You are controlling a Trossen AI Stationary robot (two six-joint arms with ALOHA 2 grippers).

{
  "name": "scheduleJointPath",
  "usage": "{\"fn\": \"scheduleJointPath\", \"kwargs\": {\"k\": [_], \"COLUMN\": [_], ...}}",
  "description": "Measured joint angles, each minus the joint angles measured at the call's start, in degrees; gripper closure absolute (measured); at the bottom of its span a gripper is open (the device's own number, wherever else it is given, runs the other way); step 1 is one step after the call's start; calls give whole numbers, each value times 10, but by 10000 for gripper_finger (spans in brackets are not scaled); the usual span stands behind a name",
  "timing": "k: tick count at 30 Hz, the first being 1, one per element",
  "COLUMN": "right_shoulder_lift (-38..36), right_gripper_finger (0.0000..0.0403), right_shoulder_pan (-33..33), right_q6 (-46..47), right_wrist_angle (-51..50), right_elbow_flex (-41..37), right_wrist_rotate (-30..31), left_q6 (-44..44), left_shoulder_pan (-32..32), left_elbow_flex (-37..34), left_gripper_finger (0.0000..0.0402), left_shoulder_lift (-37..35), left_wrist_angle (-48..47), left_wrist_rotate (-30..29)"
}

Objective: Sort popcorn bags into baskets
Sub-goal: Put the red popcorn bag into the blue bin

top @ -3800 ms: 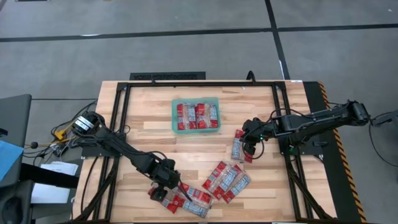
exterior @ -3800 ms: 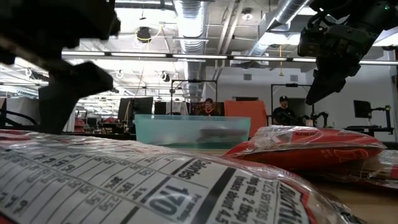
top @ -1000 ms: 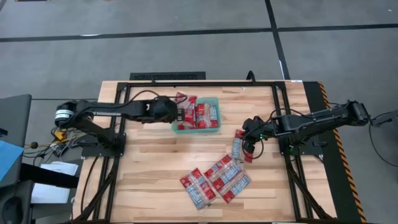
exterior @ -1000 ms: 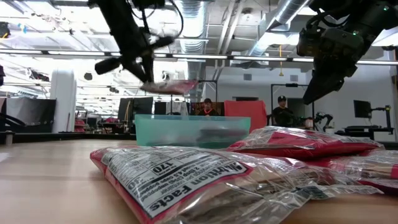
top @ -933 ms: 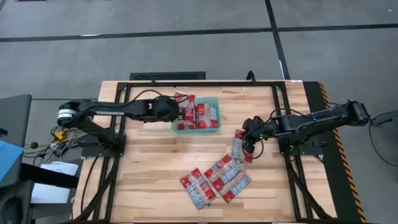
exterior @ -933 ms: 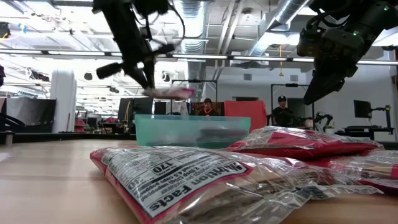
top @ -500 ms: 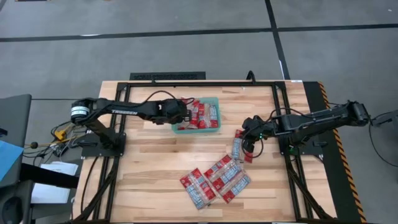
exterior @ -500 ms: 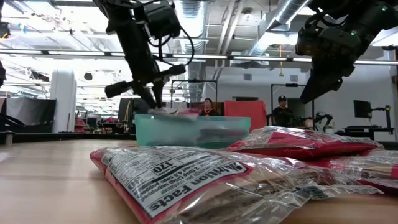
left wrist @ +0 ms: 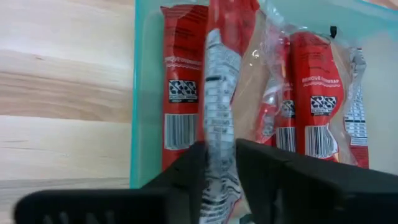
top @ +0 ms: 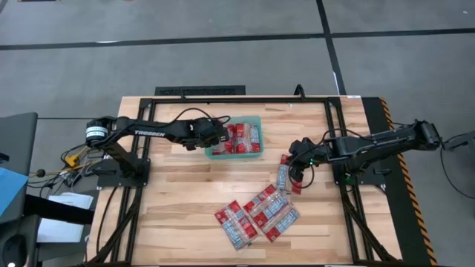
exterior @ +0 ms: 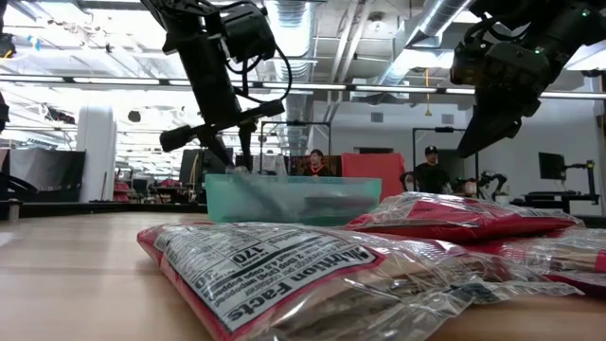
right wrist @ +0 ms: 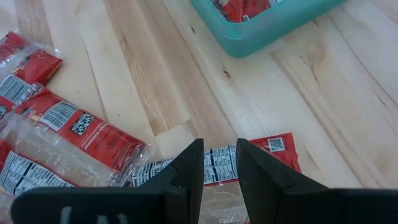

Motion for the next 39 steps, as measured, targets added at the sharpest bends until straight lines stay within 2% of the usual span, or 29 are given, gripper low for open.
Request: {"fn": "scheduleJointPath", "kwargs": {"k": [6,9,15,21,23,27,30,39], "right_shoulder_lift": [0,0,0,0,0,0,0,0], "right_gripper_finger": [285,285,285,285,285,285,285,285], "right_shoulder_pan": [0,0,0,0,0,1,1,1], "right_q6": [-1,-1,-1,-1,-8,-14,-14,6], "right_wrist_angle": [0,0,-4,-3,-3,-2,0,1], "right_elbow_flex": [0,0,0,0,0,0,0,0], "right_wrist_rotate": [0,0,-2,-2,-2,-3,-4,-7], "left_q6": [15,40,179,273,279,321,333,370], "left_shoulder_pan": [2,10,17,-26,-62,-130,-156,-202], "left_elbow_flex": [0,0,0,1,1,1,1,2], "left_gripper_finger": [245,211,166,160,159,159,159,159], "left_shoulder_lift": [0,-5,-43,-82,-79,-50,-21,69], "left_wrist_angle": [11,36,105,130,131,170,227,303], "left_wrist_rotate": [-2,23,150,282,282,223,200,222]}}
